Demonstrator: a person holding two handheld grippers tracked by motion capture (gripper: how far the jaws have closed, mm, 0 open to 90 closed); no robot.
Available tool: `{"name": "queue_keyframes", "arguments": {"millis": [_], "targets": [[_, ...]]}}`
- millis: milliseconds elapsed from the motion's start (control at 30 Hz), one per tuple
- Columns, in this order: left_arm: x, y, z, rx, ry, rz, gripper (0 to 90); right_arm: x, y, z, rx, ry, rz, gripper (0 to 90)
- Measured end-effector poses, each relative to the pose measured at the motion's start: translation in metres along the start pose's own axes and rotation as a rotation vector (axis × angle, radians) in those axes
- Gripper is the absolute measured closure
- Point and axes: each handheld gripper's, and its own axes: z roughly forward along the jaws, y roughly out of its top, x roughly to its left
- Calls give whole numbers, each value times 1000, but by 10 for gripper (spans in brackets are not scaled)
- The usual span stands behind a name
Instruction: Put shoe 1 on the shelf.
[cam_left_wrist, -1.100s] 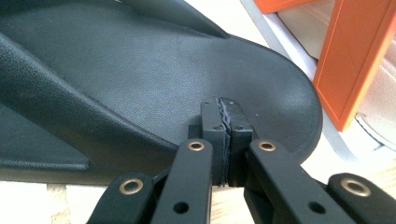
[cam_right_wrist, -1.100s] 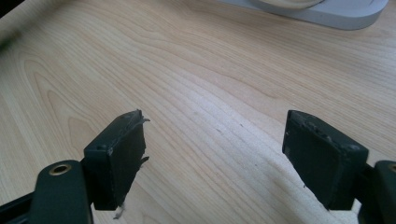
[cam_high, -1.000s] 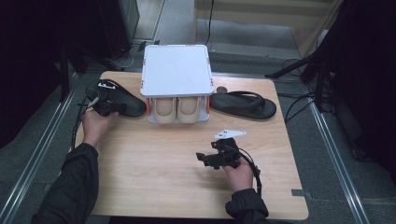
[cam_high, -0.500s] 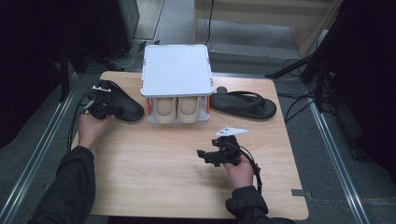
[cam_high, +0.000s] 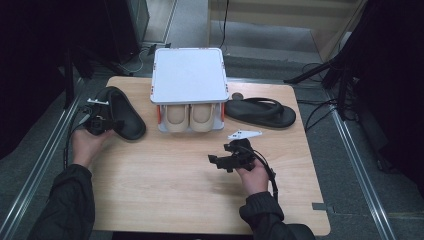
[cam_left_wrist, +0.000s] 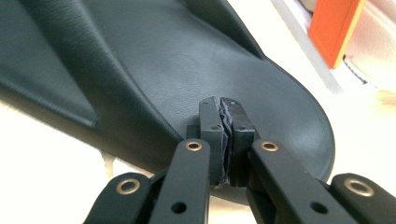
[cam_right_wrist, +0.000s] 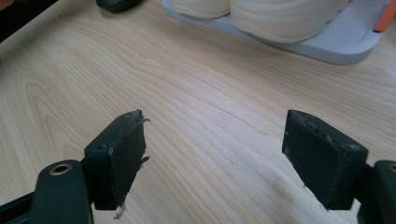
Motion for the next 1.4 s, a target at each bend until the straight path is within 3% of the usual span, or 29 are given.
{"name": "queue_keyframes", "arguments": {"millis": [267,367,533,567,667,767,1133,1267,1400], "targets": [[7,-9,-10,-8,1,-14,853,2,6,8,8,22,-21,215],[4,-7,-13,-1,-1,-12,779,2,7,10,9,21,-25,216],[3,-1,-23,-31,-9,-32,592,3,6,9,12,20,-26,215],[6,1,-30,-55,2,-50,566,4,6,8,19,17,-16,216],[10,4,-34,-64,8,-68,491,4,4,6,24,8,-21,216],[13,6,-36,-70,18,-64,430,5,3,4,26,-1,-23,215],[32,14,-28,-75,70,-85,404,3,-8,-6,21,-12,9,213],[37,15,-22,-109,81,-97,412,2,-13,-11,13,-23,15,213],[41,19,-14,-80,86,-112,423,0,-18,-16,10,-35,27,212]]}}
